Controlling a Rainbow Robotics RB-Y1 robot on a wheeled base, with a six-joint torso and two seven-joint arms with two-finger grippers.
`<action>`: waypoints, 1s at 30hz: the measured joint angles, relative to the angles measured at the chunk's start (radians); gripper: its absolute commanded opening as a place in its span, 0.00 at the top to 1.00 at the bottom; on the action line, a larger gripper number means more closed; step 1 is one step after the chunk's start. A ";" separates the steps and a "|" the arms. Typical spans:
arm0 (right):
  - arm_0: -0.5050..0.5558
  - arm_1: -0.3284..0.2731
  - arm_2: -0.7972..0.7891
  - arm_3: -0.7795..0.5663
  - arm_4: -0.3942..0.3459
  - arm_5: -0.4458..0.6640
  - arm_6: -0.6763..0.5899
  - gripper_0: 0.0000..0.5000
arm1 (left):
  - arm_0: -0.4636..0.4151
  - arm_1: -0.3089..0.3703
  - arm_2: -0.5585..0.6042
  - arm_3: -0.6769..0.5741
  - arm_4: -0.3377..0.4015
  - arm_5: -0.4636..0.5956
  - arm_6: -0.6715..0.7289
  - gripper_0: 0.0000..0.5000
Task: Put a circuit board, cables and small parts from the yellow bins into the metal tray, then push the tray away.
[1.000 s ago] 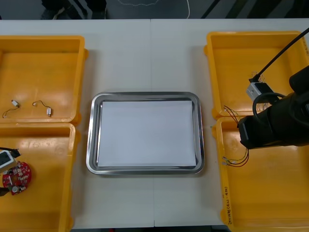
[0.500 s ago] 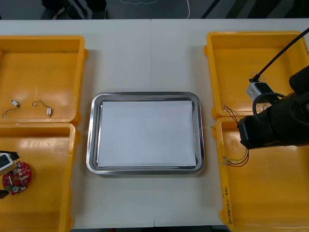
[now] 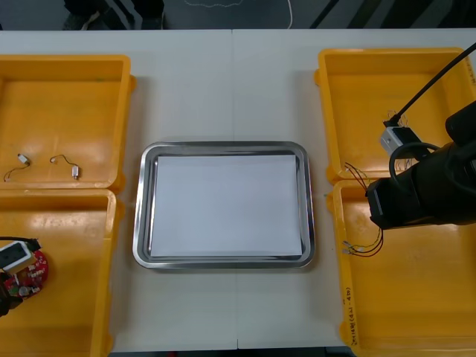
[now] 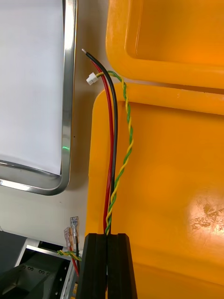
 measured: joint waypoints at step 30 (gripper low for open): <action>0.000 0.000 0.000 0.000 0.001 0.000 0.000 1.00 | 0.001 0.001 -0.008 0.029 -0.007 -0.032 0.000 1.00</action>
